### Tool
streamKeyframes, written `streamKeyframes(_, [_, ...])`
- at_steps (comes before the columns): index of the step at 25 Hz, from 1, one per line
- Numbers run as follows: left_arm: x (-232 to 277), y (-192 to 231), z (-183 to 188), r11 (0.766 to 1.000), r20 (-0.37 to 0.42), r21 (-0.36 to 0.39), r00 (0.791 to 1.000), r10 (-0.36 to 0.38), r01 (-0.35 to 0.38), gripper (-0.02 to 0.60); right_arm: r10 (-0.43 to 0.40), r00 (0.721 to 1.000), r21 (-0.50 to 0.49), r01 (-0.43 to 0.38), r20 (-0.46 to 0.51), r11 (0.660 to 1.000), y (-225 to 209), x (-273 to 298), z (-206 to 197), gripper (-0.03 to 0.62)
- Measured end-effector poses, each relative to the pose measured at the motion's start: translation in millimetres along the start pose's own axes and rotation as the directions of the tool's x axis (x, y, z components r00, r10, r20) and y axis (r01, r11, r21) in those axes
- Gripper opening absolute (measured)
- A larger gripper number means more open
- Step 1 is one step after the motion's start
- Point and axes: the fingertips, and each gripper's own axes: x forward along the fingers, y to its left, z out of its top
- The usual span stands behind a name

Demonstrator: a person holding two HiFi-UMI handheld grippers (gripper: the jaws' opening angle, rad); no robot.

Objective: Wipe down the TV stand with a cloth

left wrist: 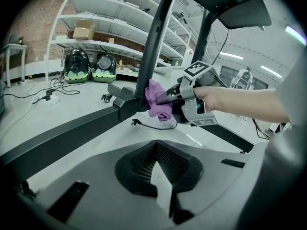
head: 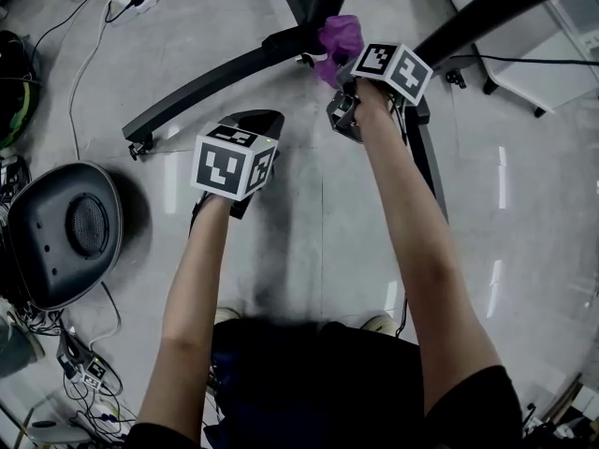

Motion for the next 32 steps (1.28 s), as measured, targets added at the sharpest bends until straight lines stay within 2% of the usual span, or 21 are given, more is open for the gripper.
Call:
streamKeyframes(3, [2,0,1,1.0,-0.004,0.012,1.0,-0.004,0.004,0.005,-0.024,0.999,0.037,0.022,0.03,0.999,-8,-1,5,0.095])
streamKeyframes(8, [1,-1,0,1.0,-0.009,0.017,1.0,-0.007,0.007,0.005,0.045,0.999,-0.017,-0.044,0.031,0.999,6,7,9,0.095])
streamKeyframes(15, [-1,2,-7,1.0,-0.03,0.022,1.0,-0.002,0.003,0.005,0.042,0.999,0.034,-0.043,0.035,0.999,4,15,8,0.095])
streamKeyframes(23, [5,-14,-9,0.999,-0.039,0.035,0.999,-0.026,0.028,0.005,-0.028,0.998,0.078,0.023,0.055,0.997,-15,-2,9,0.095])
streamKeyframes(32, [9,-37,-3,0.997,-0.028,0.056,0.998,-0.058,0.06,0.005,-0.105,0.99,0.179,0.087,0.094,0.98,-47,-30,12,0.095])
